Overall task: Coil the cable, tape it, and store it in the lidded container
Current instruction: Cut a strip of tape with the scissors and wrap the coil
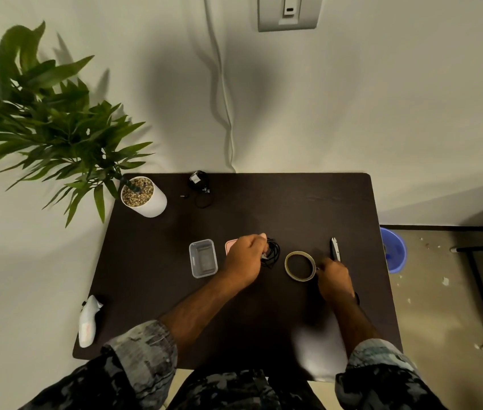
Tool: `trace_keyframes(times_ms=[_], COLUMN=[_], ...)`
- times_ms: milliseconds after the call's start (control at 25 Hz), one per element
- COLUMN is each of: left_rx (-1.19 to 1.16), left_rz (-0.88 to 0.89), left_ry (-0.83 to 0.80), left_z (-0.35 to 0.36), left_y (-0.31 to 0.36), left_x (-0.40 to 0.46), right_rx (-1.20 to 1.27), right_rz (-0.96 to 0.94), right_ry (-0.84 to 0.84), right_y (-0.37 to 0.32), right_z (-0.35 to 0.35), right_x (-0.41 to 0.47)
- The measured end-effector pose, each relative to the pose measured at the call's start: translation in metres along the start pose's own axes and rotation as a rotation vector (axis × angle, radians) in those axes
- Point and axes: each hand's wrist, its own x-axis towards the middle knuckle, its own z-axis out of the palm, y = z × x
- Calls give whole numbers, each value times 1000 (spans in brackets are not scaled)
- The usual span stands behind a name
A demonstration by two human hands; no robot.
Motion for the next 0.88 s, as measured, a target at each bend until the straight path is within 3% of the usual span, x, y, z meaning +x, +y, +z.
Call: trace_keyframes(times_ms=[480, 680, 880], left_rx=[-109, -140, 161], left_rz=[-30, -22, 139], left_ry=[-15, 13, 194], left_z=[7, 15, 31], left_y=[-16, -25, -48], left_x=[0, 7, 14], right_rx=[67, 80, 37], right_rz=[-21, -154, -294], right_ry=[-34, 18, 25], right_y=[-1, -16, -41], right_z=[6, -4, -27], right_x=[-9, -30, -60])
